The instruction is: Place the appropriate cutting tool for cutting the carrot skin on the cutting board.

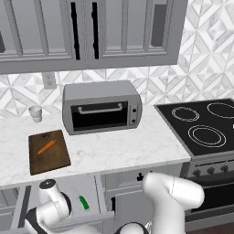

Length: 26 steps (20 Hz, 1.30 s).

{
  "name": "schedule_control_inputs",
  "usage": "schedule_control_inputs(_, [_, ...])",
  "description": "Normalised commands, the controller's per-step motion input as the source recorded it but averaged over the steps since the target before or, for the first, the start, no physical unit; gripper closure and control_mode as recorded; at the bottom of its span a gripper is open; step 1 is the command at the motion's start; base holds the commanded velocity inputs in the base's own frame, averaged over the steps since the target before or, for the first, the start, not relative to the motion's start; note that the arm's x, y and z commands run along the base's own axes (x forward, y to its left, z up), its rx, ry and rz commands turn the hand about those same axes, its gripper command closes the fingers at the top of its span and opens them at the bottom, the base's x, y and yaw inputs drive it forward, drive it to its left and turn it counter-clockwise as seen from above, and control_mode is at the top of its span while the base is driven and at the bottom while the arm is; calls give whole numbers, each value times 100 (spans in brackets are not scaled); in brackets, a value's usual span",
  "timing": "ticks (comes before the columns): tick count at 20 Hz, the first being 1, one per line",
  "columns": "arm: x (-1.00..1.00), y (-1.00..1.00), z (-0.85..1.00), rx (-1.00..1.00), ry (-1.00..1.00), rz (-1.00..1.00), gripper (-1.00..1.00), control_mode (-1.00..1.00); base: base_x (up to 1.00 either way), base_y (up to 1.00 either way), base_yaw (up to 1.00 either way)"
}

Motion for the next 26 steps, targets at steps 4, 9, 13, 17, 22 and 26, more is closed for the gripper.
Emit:
schedule_control_inputs(4, [-100,47,-18,0,0,0,-100,-100,0,0,0])
schedule_control_inputs(9, [-100,43,-26,0,0,0,-100,-100,0,0,0])
schedule_control_inputs(13, [-100,37,-25,0,0,0,-100,-100,0,0,0])
schedule_control_inputs(17, [-100,35,-24,0,0,0,-100,-100,0,0,0])
schedule_control_inputs(22, [-35,7,11,-1,-1,0,-100,-100,0,0,0])
schedule_control_inputs(26, [0,-23,74,0,-2,0,-100,-100,0,0,0])
